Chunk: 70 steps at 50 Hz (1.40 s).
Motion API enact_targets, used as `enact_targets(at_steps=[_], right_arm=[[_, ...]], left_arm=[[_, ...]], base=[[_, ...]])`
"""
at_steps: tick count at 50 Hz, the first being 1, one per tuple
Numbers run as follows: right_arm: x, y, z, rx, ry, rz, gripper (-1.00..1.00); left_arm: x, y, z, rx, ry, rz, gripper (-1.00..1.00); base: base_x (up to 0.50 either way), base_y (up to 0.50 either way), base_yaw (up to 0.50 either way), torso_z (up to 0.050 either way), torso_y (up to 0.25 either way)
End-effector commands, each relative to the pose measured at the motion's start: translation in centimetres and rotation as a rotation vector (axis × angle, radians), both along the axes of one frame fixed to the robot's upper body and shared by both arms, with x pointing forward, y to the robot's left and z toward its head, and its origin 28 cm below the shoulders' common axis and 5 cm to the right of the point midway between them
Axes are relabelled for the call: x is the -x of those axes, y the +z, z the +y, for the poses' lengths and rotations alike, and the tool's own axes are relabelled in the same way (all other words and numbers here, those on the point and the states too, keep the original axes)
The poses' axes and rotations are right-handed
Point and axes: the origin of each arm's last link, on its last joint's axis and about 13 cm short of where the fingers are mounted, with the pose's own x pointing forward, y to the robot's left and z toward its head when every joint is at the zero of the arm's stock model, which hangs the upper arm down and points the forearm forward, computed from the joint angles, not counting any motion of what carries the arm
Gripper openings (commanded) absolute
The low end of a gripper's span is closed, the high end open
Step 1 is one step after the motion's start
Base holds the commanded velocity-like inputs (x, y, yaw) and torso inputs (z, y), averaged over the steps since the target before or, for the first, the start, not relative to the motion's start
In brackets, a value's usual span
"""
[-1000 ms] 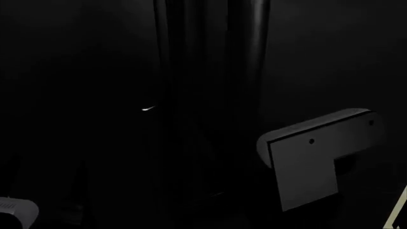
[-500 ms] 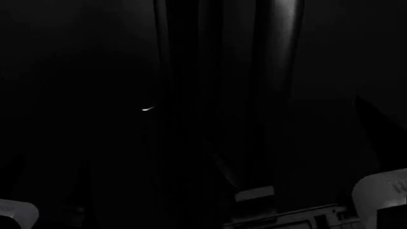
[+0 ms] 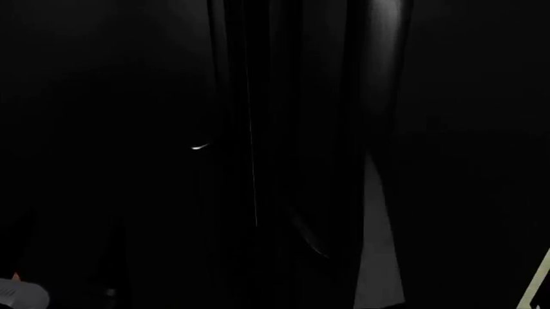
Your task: Open the fridge door
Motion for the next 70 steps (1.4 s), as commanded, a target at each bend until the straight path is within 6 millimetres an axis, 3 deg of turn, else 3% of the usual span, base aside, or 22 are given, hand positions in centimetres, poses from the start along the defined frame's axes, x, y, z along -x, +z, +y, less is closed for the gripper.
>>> enact_targets(at_steps=[1, 11, 27, 48, 57, 70], right_arm=[[-0.7, 1.4, 2.5, 0.029, 0.137, -0.018, 1.0], [-2.1, 0.7, 5.7, 0.045, 0.252, -0.002, 1.0], [-2.9, -0.6, 8.5, 0.032, 0.372, 0.049, 1.0], [-10.7, 0.7, 11.0, 0.013, 0.44, 0.131, 1.0], [-13.9, 0.8, 12.0, -0.006, 0.48, 0.179, 1.0], [-18.3, 1.0, 14.1, -0.013, 0.491, 0.247, 1.0]], left_arm=[[-0.1, -0.1, 0.0, -0.006, 0.004, -0.01, 1.0], [-0.2, -0.1, -0.1, -0.005, -0.002, -0.01, 1.0], [-0.5, -0.3, 0.1, 0.001, 0.004, -0.001, 1.0], [-0.5, -1.5, 1.8, -0.01, 0.137, 0.008, 1.0], [0.7, -2.5, 3.4, -0.004, 0.249, 0.029, 1.0], [0.8, -2.7, 3.7, 0.013, 0.246, 0.035, 1.0]], base=[[0.0, 0.0, 0.0, 0.0, 0.0], [0.0, 0.0, 0.0, 0.0, 0.0], [0.0, 0.0, 0.0, 0.0, 0.0], [0.0, 0.0, 0.0, 0.0, 0.0], [0.0, 0.0, 0.0, 0.0, 0.0], [0.0, 0.0, 0.0, 0.0, 0.0]])
